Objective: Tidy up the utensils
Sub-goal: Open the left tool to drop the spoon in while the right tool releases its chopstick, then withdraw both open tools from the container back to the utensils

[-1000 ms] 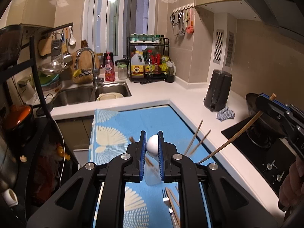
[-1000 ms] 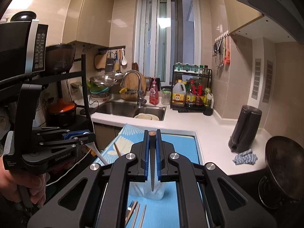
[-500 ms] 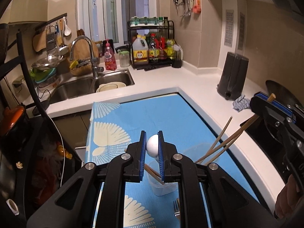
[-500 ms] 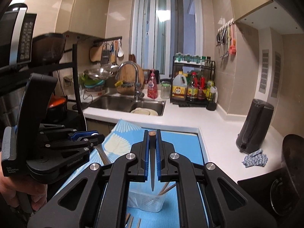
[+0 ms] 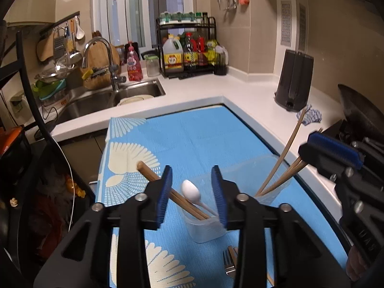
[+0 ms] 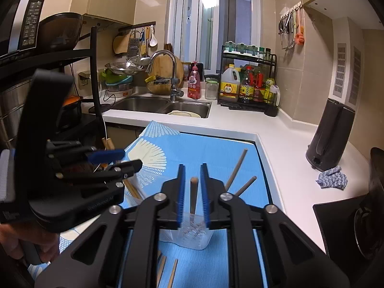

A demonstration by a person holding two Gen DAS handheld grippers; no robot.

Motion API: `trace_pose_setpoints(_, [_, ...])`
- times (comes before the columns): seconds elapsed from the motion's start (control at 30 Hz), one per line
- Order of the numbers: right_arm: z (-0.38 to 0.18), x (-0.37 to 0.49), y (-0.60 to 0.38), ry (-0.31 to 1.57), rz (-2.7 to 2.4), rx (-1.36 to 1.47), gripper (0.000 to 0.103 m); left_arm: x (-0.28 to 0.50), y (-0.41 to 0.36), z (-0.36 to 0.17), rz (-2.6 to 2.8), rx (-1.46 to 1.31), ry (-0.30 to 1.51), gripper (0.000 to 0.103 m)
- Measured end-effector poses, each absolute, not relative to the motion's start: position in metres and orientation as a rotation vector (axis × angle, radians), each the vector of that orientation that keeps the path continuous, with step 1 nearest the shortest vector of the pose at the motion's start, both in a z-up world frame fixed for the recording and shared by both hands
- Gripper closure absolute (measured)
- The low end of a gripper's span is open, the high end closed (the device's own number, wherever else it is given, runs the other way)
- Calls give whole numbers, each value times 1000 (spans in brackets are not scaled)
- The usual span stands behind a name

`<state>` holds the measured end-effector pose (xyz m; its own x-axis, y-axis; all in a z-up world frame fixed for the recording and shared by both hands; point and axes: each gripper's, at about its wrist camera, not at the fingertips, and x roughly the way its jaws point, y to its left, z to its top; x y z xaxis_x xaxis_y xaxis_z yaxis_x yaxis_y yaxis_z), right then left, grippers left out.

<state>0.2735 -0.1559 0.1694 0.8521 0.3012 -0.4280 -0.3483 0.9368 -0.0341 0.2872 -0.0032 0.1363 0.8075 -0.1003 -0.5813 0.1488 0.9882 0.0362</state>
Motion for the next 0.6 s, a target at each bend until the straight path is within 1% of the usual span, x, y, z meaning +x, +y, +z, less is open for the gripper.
trace_pose_setpoints(0.03, [171,271,-157,428,341,-111,79,283,-1,142,-136,73,601,67])
trace_pose_setpoints(0.3, [195,232,-171,355,313,-91,78,238,7,173,-122,46,495,66])
trace_pose_setpoints(0.43, [199,200,-180,321,299,-72,78,205,13,171,-124,26,471,66])
trace_pose_setpoints(0.6, [189,157,-191,302,280,-52,78,168,15,152,-122,-1,472,66])
